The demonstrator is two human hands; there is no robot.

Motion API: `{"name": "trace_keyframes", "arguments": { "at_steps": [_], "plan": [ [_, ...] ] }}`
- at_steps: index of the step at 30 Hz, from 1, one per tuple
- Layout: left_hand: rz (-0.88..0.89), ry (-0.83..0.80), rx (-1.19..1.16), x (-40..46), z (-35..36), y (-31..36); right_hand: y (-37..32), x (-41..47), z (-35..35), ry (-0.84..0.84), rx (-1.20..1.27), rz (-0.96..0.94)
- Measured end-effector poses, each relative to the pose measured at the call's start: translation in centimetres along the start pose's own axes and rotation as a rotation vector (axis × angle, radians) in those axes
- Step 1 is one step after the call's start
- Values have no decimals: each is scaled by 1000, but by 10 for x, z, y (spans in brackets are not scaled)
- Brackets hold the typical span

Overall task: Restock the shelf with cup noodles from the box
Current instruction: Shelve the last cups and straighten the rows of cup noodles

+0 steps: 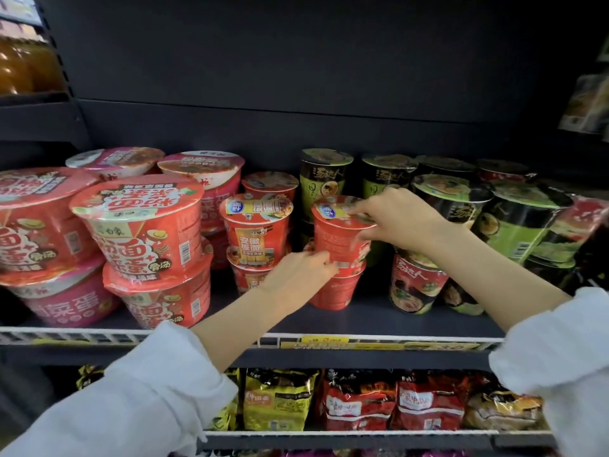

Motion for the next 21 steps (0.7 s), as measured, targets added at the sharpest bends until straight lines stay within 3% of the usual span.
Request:
{"name": "trace_keyframes", "arguments": {
  "at_steps": [2, 7, 12, 17, 21],
  "plan": [
    [-43, -43, -2, -2, 1, -12, 2, -2, -1, 48, 24, 21],
    [-124, -41, 66, 0, -3, -5, 9, -10, 17, -8, 378, 9],
    [-138, -25, 110, 5, 4, 7, 13, -16, 26, 8, 478, 58],
    [-43, -45, 161, -2, 6, -2, 13, -21, 15, 93, 293, 134],
    [-212, -58, 59, -2, -2, -11, 10, -20, 6, 167, 269, 115]
  ]
}}
Point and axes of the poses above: each hand's wrist, its own x-axis towards the middle knuckle, its own z-axis out of the palm, y = z × x, the point moved 10 cm from there along x, towards the middle knuckle, and after that the axes turned 5 degrees about -z, right-handed, at the moved point
